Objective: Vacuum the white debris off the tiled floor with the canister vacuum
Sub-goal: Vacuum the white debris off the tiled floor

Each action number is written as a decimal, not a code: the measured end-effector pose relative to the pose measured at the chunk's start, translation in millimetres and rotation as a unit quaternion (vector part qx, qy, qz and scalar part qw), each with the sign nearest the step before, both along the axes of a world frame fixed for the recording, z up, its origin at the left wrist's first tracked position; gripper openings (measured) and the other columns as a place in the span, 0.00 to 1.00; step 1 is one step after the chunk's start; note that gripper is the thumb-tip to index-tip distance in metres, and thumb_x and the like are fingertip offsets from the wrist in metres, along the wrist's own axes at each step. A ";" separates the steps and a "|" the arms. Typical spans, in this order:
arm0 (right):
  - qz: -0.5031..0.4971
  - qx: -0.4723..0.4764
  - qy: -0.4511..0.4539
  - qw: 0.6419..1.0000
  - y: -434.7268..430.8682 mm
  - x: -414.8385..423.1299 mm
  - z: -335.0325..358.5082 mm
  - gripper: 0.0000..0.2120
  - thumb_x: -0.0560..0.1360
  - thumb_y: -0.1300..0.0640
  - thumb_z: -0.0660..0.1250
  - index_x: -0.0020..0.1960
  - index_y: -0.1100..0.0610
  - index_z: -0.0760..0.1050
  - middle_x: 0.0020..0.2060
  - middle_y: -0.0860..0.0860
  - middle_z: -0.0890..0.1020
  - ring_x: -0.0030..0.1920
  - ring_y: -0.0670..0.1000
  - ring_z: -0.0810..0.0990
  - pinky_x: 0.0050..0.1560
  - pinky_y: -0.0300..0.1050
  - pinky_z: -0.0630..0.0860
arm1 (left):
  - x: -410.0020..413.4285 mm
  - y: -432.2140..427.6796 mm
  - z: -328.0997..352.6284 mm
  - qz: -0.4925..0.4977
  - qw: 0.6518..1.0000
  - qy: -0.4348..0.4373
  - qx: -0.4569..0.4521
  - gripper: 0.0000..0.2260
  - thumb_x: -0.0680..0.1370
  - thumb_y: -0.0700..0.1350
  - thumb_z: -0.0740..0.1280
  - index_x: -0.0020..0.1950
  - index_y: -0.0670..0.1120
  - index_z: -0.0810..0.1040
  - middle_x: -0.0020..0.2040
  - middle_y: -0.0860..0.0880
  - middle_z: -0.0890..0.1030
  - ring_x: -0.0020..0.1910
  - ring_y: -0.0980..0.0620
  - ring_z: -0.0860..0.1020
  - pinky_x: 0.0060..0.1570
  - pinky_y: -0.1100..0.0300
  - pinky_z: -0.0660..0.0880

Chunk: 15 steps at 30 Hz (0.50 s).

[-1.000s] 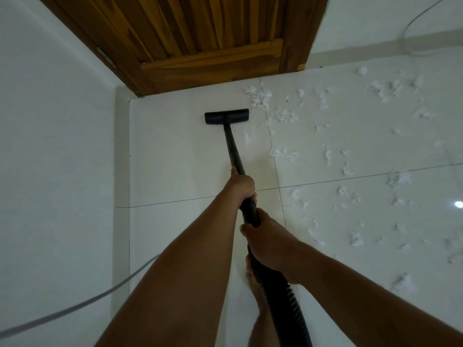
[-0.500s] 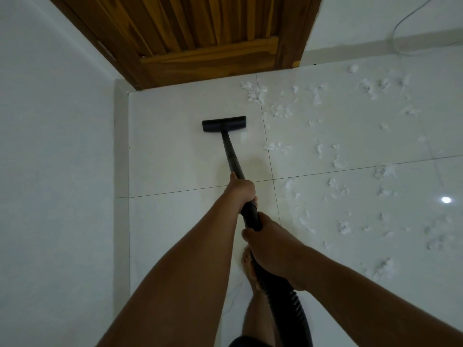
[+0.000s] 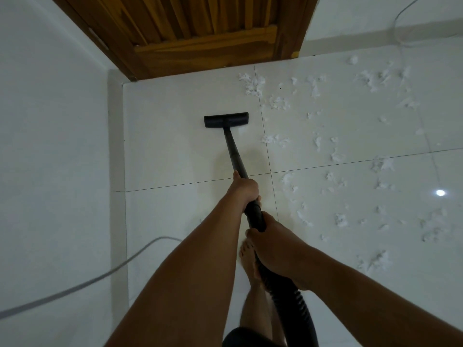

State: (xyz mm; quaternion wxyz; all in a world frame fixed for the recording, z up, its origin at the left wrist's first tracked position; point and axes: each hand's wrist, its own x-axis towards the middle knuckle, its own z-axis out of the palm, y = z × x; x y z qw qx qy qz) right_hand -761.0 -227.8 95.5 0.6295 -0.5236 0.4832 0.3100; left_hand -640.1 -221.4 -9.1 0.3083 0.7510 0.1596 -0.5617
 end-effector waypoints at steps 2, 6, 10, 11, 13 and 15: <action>0.002 0.002 0.000 1.000 -2.7 2.8 -5.4 0.22 0.85 0.56 0.57 0.78 0.46 0.60 0.39 0.58 0.80 0.20 0.48 0.77 0.25 0.40 0.76 | 3.8 -3.6 -8.4 0.003 1.000 0.002 0.003 0.33 0.85 0.41 0.55 0.83 0.60 0.41 0.42 0.43 0.76 0.32 0.52 0.75 0.26 0.62 0.75; -0.001 0.001 0.003 1.000 -13.0 17.5 -17.0 0.23 0.85 0.56 0.57 0.79 0.45 0.58 0.38 0.57 0.79 0.18 0.46 0.76 0.22 0.37 0.74 | 20.6 -14.6 -23.2 0.032 0.999 0.008 0.000 0.34 0.85 0.40 0.56 0.83 0.61 0.42 0.43 0.43 0.75 0.34 0.52 0.74 0.37 0.59 0.77; -0.005 -0.008 -0.005 1.000 -25.6 40.2 -30.2 0.24 0.85 0.56 0.57 0.80 0.46 0.58 0.38 0.56 0.77 0.16 0.44 0.74 0.20 0.34 0.71 | 45.7 -29.0 -38.2 0.021 1.000 -0.006 0.001 0.35 0.84 0.38 0.55 0.83 0.61 0.41 0.43 0.43 0.76 0.35 0.52 0.75 0.52 0.55 0.80; -0.013 -0.001 -0.004 1.000 -27.6 46.3 -34.4 0.24 0.85 0.56 0.57 0.79 0.45 0.58 0.38 0.57 0.77 0.18 0.46 0.75 0.21 0.36 0.73 | 52.2 -32.1 -42.1 0.015 1.000 -0.010 0.003 0.35 0.84 0.38 0.55 0.82 0.61 0.41 0.43 0.43 0.76 0.35 0.52 0.75 0.53 0.55 0.80; -0.033 0.019 0.000 0.999 -30.7 58.2 -42.9 0.24 0.85 0.56 0.58 0.78 0.43 0.59 0.38 0.58 0.77 0.23 0.50 0.77 0.25 0.40 0.76 | 64.5 -38.1 -49.7 0.000 1.000 -0.019 0.007 0.35 0.84 0.39 0.55 0.82 0.61 0.40 0.43 0.43 0.76 0.36 0.51 0.75 0.55 0.53 0.80; -0.042 0.026 0.004 0.999 -34.8 68.9 -51.0 0.24 0.84 0.56 0.58 0.77 0.42 0.60 0.39 0.58 0.78 0.27 0.51 0.77 0.27 0.43 0.77 | 75.7 -44.0 -57.0 -0.004 1.000 -0.026 0.009 0.35 0.84 0.39 0.56 0.83 0.61 0.40 0.43 0.43 0.76 0.39 0.50 0.76 0.58 0.52 0.80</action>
